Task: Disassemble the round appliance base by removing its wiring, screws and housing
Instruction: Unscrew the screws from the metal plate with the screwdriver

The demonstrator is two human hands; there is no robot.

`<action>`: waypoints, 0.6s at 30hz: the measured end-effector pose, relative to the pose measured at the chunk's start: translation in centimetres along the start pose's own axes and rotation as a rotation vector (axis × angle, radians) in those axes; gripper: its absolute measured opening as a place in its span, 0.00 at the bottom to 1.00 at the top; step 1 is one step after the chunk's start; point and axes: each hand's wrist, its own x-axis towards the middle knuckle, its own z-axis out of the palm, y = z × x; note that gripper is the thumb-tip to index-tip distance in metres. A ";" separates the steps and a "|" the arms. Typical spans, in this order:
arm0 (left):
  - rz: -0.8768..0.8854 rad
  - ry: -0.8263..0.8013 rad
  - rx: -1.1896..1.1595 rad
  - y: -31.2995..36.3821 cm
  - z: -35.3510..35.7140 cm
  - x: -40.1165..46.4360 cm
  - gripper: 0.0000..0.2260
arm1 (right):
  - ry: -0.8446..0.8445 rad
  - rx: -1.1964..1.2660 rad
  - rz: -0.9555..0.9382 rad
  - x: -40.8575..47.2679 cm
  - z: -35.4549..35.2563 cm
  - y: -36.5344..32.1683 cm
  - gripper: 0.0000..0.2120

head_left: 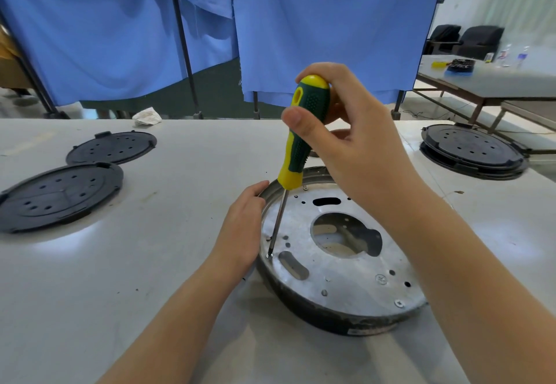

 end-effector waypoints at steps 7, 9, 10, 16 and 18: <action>0.080 0.033 0.148 -0.3 0.1 0.2 0.14 | 0.016 -0.243 0.010 1.2 0.4 -1.4 0.23; 0.086 0.039 0.179 -0.4 0.1 0.2 0.14 | 0.049 -0.412 0.013 1.4 0.9 -1.9 0.26; 0.090 0.039 0.198 -0.3 0.1 0.3 0.14 | 0.071 -0.482 0.017 1.5 1.2 -2.1 0.26; 0.085 0.030 0.266 -0.1 0.2 0.4 0.11 | 0.094 -0.485 0.041 1.1 2.3 -2.6 0.19; 0.096 0.044 0.271 0.0 0.2 0.1 0.08 | 0.059 -0.422 0.034 1.1 2.3 -2.8 0.17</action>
